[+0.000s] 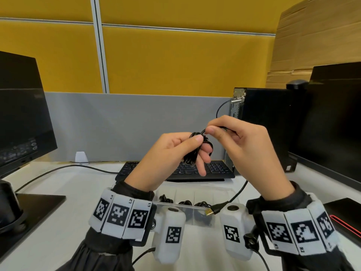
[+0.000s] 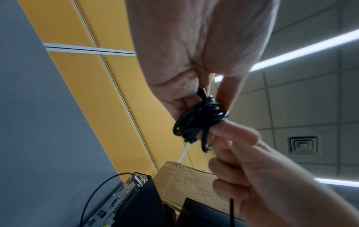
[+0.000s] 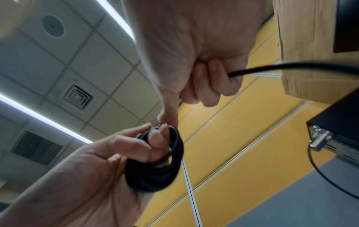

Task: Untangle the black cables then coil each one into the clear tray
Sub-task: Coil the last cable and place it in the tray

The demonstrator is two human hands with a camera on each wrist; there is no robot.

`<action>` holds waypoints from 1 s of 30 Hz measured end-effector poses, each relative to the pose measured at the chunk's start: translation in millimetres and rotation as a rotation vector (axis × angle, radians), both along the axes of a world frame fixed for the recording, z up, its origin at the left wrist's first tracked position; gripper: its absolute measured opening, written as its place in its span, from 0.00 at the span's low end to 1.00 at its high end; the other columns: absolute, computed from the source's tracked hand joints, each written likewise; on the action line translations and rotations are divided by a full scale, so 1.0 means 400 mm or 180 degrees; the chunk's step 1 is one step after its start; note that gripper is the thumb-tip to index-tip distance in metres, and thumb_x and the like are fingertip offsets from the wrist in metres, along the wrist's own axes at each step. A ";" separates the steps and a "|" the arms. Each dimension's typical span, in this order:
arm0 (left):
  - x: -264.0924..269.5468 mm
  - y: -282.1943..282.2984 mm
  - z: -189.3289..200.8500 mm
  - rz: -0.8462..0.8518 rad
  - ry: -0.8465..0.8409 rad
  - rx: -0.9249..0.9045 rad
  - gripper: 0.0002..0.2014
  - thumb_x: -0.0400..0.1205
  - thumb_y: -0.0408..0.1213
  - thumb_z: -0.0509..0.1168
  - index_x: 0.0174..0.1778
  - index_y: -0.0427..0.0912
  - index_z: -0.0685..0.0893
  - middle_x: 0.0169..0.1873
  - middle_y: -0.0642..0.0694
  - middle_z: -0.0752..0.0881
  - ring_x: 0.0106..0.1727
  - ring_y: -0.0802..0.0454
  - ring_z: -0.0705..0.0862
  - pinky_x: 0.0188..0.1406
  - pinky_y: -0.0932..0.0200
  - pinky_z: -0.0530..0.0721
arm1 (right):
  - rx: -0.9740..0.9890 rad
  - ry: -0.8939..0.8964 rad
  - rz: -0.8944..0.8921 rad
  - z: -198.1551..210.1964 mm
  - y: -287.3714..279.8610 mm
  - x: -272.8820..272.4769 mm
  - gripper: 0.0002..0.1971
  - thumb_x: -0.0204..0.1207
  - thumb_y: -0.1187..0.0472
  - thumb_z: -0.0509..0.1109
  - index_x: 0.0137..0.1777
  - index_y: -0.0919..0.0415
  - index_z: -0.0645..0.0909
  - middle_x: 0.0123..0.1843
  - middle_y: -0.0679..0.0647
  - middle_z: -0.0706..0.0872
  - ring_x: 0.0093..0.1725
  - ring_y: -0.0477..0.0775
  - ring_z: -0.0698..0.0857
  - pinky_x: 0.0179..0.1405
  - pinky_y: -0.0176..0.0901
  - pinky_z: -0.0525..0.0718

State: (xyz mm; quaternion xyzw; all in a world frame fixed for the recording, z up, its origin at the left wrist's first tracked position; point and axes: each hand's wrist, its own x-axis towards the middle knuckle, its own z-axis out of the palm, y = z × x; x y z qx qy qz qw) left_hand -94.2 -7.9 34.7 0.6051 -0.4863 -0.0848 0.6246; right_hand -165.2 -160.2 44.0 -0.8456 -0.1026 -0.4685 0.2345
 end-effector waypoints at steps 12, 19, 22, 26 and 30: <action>0.032 0.000 0.002 0.0783 0.0120 -0.1296 0.25 0.83 0.55 0.52 0.44 0.40 0.87 0.42 0.45 0.91 0.57 0.55 0.85 0.62 0.61 0.78 | -0.0767 0.2521 0.0791 -0.036 0.048 0.016 0.14 0.85 0.50 0.52 0.51 0.47 0.80 0.30 0.41 0.76 0.33 0.39 0.75 0.36 0.31 0.71; 0.025 0.002 -0.027 0.0763 -0.0661 0.0714 0.29 0.81 0.57 0.53 0.38 0.34 0.86 0.27 0.36 0.86 0.30 0.58 0.83 0.48 0.63 0.80 | -0.0809 0.1121 -0.0401 -0.001 -0.005 -0.012 0.10 0.82 0.47 0.54 0.42 0.43 0.74 0.25 0.43 0.74 0.27 0.41 0.71 0.28 0.43 0.68; -0.003 0.003 -0.005 0.0021 -0.0232 0.0517 0.13 0.82 0.39 0.63 0.34 0.37 0.82 0.21 0.36 0.79 0.22 0.60 0.78 0.43 0.68 0.80 | -0.0460 0.0632 -0.0079 -0.011 -0.007 0.005 0.11 0.82 0.48 0.55 0.45 0.50 0.76 0.27 0.45 0.75 0.27 0.44 0.72 0.30 0.46 0.71; -0.008 0.012 0.003 -0.0432 0.0313 -0.0063 0.10 0.77 0.35 0.61 0.32 0.38 0.82 0.23 0.38 0.79 0.19 0.60 0.76 0.34 0.72 0.78 | 0.0414 0.0982 0.0999 -0.018 0.012 0.020 0.17 0.84 0.52 0.52 0.47 0.64 0.75 0.30 0.48 0.75 0.27 0.43 0.71 0.28 0.30 0.68; 0.007 0.003 -0.003 -0.0308 0.0555 -0.0264 0.11 0.78 0.37 0.63 0.30 0.40 0.83 0.18 0.47 0.80 0.26 0.56 0.79 0.37 0.68 0.80 | 0.0738 0.1339 0.1366 -0.011 0.015 0.009 0.23 0.79 0.44 0.50 0.42 0.64 0.73 0.24 0.40 0.72 0.24 0.38 0.69 0.24 0.25 0.67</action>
